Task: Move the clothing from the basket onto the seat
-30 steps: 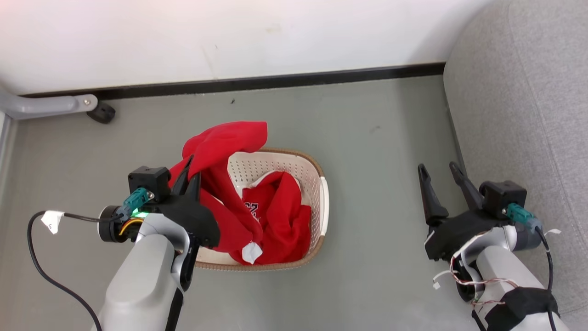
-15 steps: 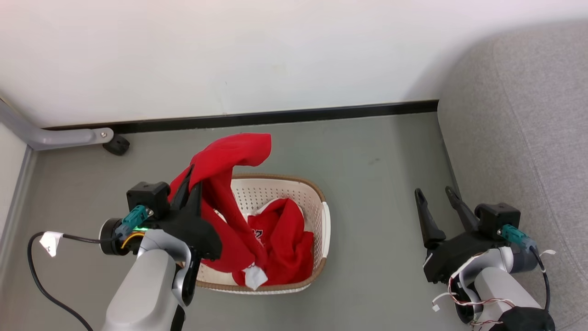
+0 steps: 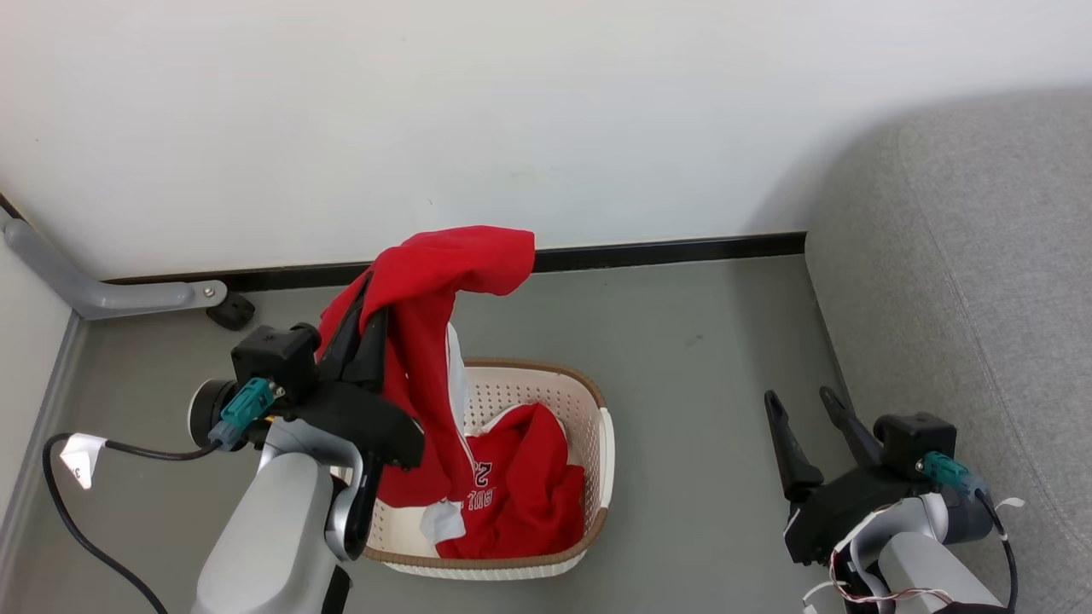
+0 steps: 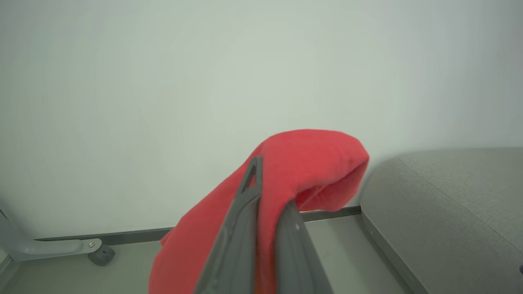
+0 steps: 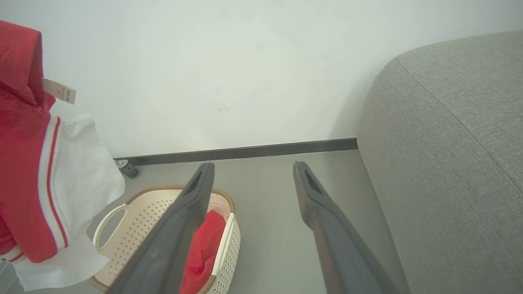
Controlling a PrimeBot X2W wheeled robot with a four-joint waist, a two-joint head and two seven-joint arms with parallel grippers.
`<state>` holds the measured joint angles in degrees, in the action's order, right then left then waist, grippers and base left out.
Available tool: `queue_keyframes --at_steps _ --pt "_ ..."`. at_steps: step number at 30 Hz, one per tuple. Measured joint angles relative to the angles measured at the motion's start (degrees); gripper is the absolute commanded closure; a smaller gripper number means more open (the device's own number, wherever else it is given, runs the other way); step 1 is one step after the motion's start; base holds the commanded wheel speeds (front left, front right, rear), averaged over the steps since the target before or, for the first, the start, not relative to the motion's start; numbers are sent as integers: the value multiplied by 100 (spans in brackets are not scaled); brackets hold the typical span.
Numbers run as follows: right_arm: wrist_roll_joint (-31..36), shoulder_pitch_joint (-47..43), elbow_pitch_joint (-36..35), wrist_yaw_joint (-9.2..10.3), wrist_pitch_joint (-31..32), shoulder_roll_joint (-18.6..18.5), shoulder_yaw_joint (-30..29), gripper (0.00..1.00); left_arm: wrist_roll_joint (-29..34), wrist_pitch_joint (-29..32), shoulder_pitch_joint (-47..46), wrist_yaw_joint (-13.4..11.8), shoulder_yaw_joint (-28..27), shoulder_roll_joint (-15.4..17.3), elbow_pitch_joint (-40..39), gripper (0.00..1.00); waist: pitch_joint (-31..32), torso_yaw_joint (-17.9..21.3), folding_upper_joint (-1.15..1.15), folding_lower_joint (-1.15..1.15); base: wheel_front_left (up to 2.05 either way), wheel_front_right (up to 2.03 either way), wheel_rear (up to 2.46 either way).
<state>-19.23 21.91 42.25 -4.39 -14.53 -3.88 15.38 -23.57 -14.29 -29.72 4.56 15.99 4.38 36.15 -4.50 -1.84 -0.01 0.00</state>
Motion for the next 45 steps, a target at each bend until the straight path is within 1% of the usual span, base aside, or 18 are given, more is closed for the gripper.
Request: queue_keyframes --at_steps 9,15,19,29,36,45 --pt "-1 -149 14 -18 0 18 44 0 45 0 94 7 62 83 -732 100 190 13 0 1 0 0 0" --pt "-1 -205 -1 -18 0 25 81 0 66 0 103 9 152 82 -1243 100 241 28 0 1 0 0 0" --pt "-1 -280 -7 -18 0 31 103 0 67 18 102 56 186 85 -1569 100 251 36 0 0 0 0 0" --pt "-1 -280 -40 -51 0 36 133 0 70 321 79 76 408 32 -2403 100 235 50 2 1 0 0 0" --pt "-3 -279 -65 -51 0 38 157 0 70 557 34 74 587 -40 -2821 100 210 52 1 0 0 0 0" --pt "-35 -273 -68 -51 0 42 171 0 70 779 -56 48 699 -76 -3098 100 159 59 1 0 0 0 0"
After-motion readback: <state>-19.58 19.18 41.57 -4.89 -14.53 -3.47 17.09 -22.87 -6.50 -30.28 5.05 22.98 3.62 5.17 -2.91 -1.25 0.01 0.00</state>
